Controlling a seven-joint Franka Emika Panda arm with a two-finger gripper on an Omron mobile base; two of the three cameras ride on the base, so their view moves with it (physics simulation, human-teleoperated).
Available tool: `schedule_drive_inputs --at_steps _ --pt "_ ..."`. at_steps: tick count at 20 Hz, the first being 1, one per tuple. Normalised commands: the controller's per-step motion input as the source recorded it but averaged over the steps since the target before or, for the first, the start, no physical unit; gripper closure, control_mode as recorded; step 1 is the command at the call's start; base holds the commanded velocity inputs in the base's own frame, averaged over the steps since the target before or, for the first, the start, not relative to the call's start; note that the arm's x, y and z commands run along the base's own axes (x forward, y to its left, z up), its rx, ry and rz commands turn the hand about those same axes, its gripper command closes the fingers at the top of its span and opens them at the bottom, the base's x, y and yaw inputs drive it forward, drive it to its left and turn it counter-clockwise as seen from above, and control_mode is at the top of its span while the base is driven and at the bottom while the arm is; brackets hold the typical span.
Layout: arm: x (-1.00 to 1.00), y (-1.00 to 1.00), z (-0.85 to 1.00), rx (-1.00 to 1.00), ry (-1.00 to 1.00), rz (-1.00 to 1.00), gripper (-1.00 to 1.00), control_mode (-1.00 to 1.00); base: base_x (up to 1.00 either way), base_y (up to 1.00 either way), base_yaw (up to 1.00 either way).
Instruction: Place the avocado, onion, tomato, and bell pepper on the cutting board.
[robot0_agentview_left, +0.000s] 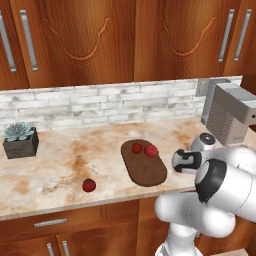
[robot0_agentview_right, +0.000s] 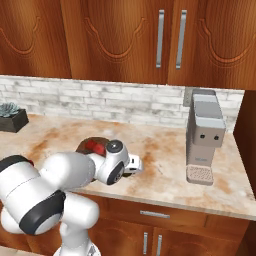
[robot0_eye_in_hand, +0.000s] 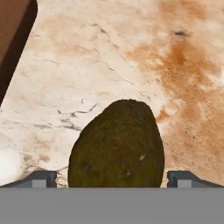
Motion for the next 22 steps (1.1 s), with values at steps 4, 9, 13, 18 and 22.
schedule_drive_inputs --at_steps 4,9,13,18,22 --pt "0.07 0.12 -0.41 0.00 -0.02 0.00 -1.00 -1.00 0.00 0.00 0.00" --pt "0.03 0.12 -0.25 0.00 -0.02 0.00 1.00 -1.00 0.00 0.00 0.00" --pt "0.01 0.01 -0.05 0.00 -0.04 0.00 1.00 -1.00 0.00 0.00 0.00" --pt "-0.05 0.03 0.16 0.00 0.00 0.00 1.00 -1.00 0.00 0.00 0.00" --pt "-0.11 0.19 0.59 0.00 0.02 0.03 1.00 -1.00 0.00 0.00 0.00"
